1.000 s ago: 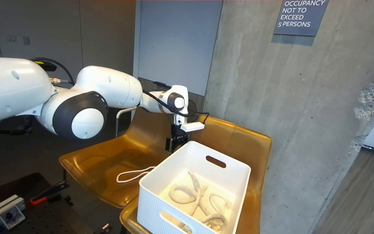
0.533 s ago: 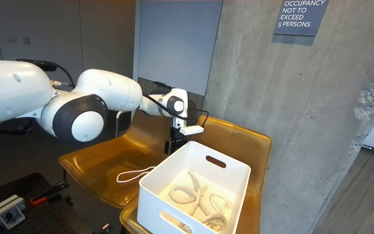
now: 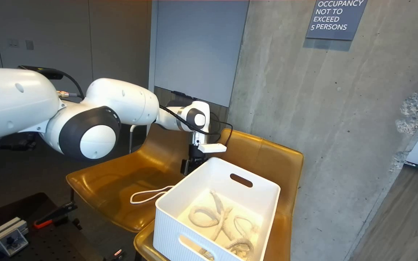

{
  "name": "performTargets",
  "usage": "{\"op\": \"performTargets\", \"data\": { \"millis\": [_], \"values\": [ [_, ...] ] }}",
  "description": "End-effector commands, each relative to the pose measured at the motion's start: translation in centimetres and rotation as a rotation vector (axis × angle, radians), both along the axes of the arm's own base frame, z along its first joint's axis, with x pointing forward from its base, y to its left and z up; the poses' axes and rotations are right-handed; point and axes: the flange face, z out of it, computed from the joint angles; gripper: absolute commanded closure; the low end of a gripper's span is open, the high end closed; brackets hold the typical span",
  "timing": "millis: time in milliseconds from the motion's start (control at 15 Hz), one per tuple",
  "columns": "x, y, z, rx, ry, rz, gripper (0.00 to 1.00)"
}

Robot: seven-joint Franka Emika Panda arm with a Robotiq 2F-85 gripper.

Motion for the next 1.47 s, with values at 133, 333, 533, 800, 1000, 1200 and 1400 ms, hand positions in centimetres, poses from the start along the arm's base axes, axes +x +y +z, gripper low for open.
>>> {"op": "performTargets", "data": {
  "millis": [133, 333, 533, 800, 1000, 1200, 1400],
  "values": [
    [-1.2, -0.4, -1.7, 0.014, 0.066, -0.073, 0.00],
    [-1.5, -0.3, -2.6, 0.030, 0.079, -0.095, 0.00],
    [-1.6, -0.3, -3.1, 0.040, 0.080, -0.113, 0.00],
    [-1.6, -0.3, -3.3, 0.047, 0.076, -0.131, 0.31],
    [-1.6, -0.5, -3.4, 0.052, 0.074, -0.142, 0.55],
    [-1.7, -0.7, -3.6, 0.054, 0.075, -0.148, 0.77],
    [-1.7, -0.8, -3.7, 0.052, 0.075, -0.153, 0.99]
  ]
}}
